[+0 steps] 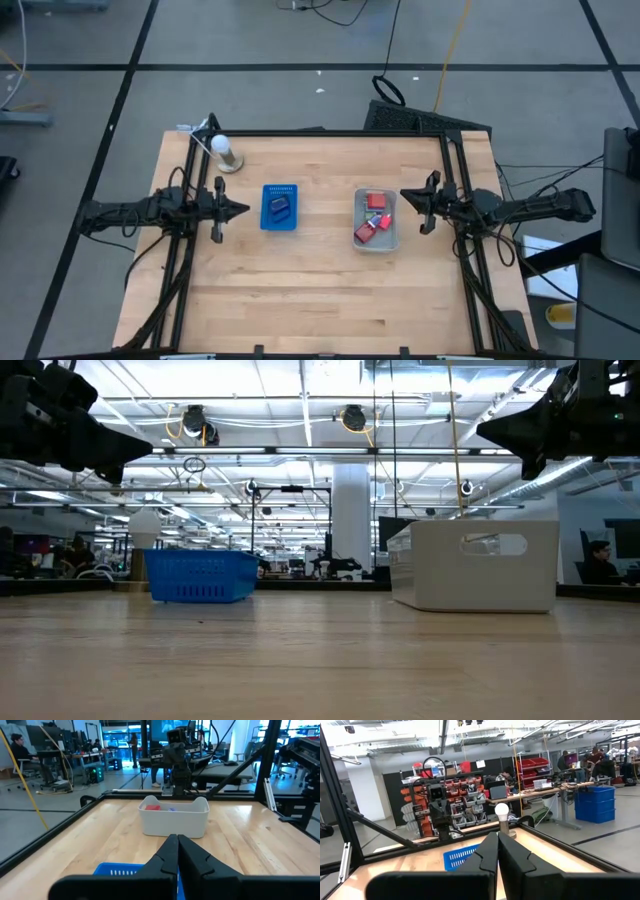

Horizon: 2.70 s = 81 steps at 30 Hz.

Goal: Pick & Place Office items
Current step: Return to home position

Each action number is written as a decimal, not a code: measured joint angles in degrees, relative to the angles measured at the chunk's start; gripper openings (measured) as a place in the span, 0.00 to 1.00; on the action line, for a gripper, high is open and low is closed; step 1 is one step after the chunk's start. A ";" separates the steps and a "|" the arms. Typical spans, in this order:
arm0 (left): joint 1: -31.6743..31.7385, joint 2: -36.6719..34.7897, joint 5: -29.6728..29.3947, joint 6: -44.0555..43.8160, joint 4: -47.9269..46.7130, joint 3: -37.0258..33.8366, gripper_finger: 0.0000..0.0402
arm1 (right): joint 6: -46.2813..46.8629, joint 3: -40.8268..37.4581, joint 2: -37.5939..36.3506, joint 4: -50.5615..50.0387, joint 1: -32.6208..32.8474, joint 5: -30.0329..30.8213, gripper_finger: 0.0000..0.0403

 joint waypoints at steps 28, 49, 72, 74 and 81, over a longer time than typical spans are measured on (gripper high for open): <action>0.00 0.00 0.07 0.02 0.15 0.00 0.06 | 0.00 0.00 0.00 0.02 0.00 -0.02 0.01; 0.00 0.00 0.07 0.02 0.15 0.00 0.06 | -0.02 0.00 0.00 0.02 0.00 -0.02 0.01; 0.00 0.00 0.09 0.04 0.13 0.00 0.06 | -0.02 0.00 0.00 0.02 0.00 -0.03 0.01; 0.00 0.00 0.08 0.04 0.13 0.00 0.06 | -0.02 0.00 0.00 0.02 0.00 -0.04 0.01; 0.00 0.00 0.08 0.04 0.13 0.00 0.06 | -0.01 0.00 0.00 0.02 -0.02 -0.04 0.01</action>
